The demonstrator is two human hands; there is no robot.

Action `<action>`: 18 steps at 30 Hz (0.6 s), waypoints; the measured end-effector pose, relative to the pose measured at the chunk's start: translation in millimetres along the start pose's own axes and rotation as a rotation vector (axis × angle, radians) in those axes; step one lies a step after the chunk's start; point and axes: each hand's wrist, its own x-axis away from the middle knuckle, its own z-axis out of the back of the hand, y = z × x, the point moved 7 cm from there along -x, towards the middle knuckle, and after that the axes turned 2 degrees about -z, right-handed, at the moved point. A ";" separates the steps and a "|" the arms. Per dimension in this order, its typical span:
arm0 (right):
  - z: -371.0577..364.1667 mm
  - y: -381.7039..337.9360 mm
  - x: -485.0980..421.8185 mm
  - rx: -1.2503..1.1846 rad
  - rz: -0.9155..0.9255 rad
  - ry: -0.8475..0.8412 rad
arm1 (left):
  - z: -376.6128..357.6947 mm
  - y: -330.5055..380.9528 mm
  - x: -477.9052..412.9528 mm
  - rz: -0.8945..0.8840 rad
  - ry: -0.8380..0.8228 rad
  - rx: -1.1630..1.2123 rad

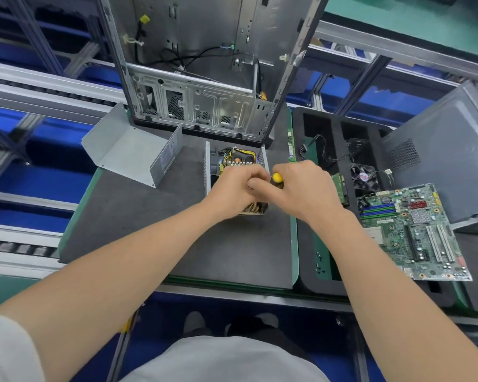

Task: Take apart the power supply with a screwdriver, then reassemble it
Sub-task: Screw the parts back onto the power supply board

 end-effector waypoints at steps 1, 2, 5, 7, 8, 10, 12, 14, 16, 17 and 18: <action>3.0 -0.9 0.2 -0.055 0.054 -0.025 | 0.2 -0.3 -3.6 0.000 -0.036 0.003; 6.3 -2.6 0.7 -0.113 0.122 -0.052 | 1.6 -0.4 -6.8 0.000 -0.060 -0.010; 14.2 -4.9 2.7 -0.171 0.248 -0.110 | 5.1 -1.3 -14.8 0.001 -0.128 -0.105; 17.8 -0.1 1.0 -0.201 0.183 -0.098 | 3.9 0.1 -16.2 -0.023 -0.212 -0.146; 18.5 1.0 0.2 -0.192 0.151 -0.085 | 1.8 2.1 -15.7 -0.038 -0.258 -0.157; 16.4 1.7 -1.7 -0.149 0.090 -0.047 | -2.9 7.7 -14.7 -0.059 -0.303 -0.170; 15.4 0.5 -3.5 -0.058 0.024 -0.011 | -3.0 12.3 -16.1 -0.068 -0.244 -0.172; 15.4 1.5 -4.1 0.033 -0.029 0.022 | -1.1 9.8 -18.6 -0.047 -0.178 -0.168; 17.4 -0.7 -1.7 0.004 0.007 0.036 | -1.5 6.8 -19.5 -0.050 -0.188 -0.166; 17.3 -3.7 0.0 -0.064 0.074 0.022 | -1.0 7.1 -19.2 -0.057 -0.199 -0.176; 16.7 -6.7 1.9 -0.129 0.156 -0.004 | 0.2 8.0 -18.9 -0.066 -0.206 -0.183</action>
